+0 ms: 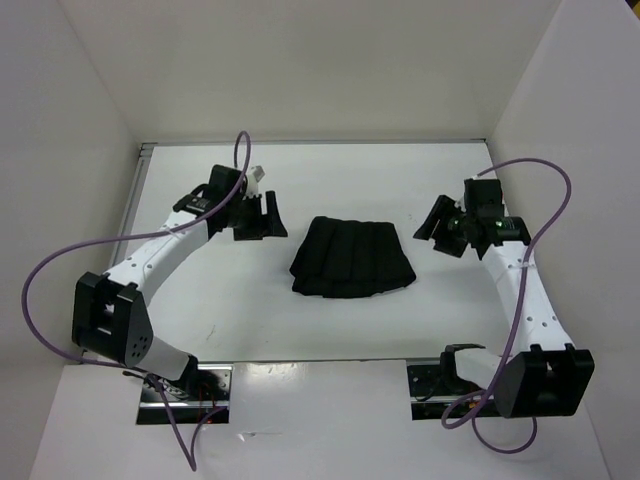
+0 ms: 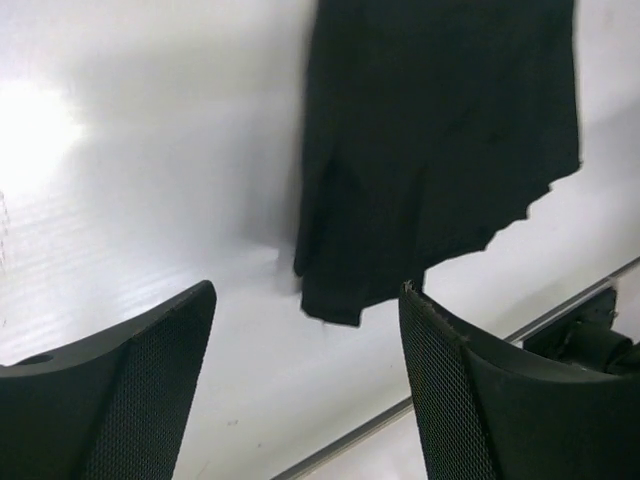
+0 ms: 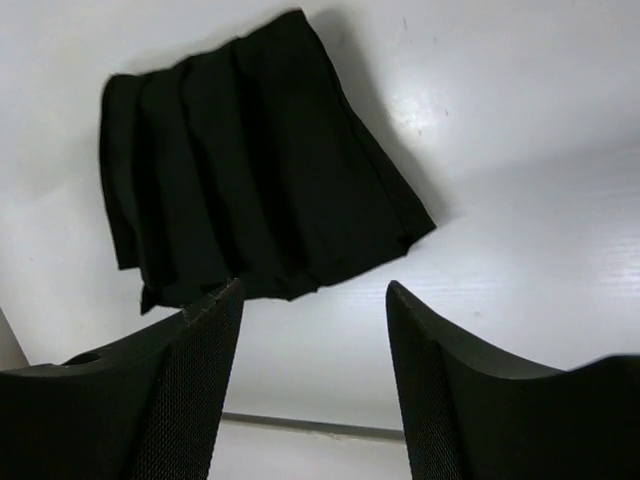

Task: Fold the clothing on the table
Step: Fold the skirt

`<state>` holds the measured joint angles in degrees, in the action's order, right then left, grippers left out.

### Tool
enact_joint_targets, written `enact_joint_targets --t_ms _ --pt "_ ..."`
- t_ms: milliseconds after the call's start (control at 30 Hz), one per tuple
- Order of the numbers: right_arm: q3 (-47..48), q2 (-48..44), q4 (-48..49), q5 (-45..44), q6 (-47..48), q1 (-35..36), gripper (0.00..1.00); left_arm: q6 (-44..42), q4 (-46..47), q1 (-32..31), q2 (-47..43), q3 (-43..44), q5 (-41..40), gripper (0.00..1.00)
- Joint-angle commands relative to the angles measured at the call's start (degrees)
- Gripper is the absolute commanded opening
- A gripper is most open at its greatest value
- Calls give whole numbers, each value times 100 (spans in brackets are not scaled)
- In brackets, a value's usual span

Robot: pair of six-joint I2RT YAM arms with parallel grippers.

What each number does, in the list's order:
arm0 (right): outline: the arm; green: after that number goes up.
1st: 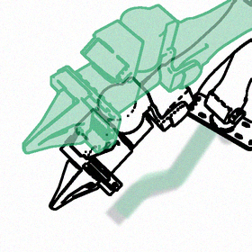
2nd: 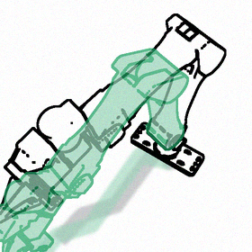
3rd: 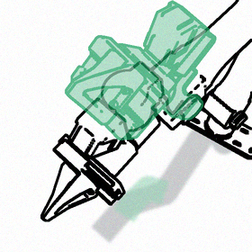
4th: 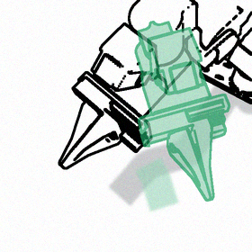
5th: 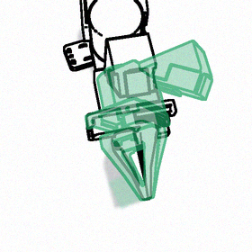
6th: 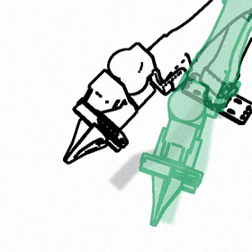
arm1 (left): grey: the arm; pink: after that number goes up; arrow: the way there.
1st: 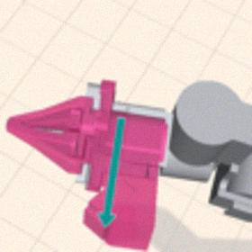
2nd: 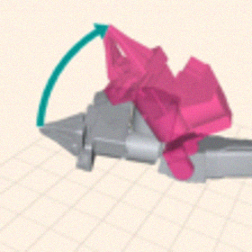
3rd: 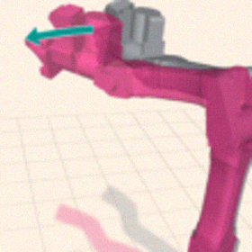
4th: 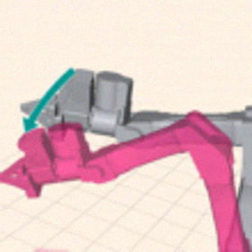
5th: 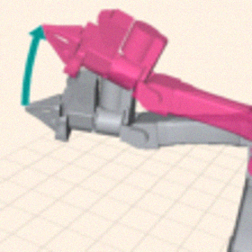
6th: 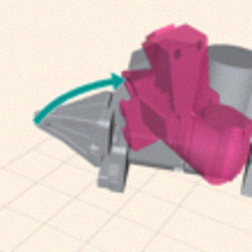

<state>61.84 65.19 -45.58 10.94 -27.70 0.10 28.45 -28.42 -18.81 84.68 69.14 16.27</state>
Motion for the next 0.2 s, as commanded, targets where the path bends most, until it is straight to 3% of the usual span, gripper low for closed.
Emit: enact_joint_targets --t_ms 0,167 --pt "-216 -313 -320 31 81 -27 65 -76 39 53 -84 -146 -63 81" --pt "-340 -297 -443 -127 -33 -27 66 -76 39 105 -84 -384 -116 82"
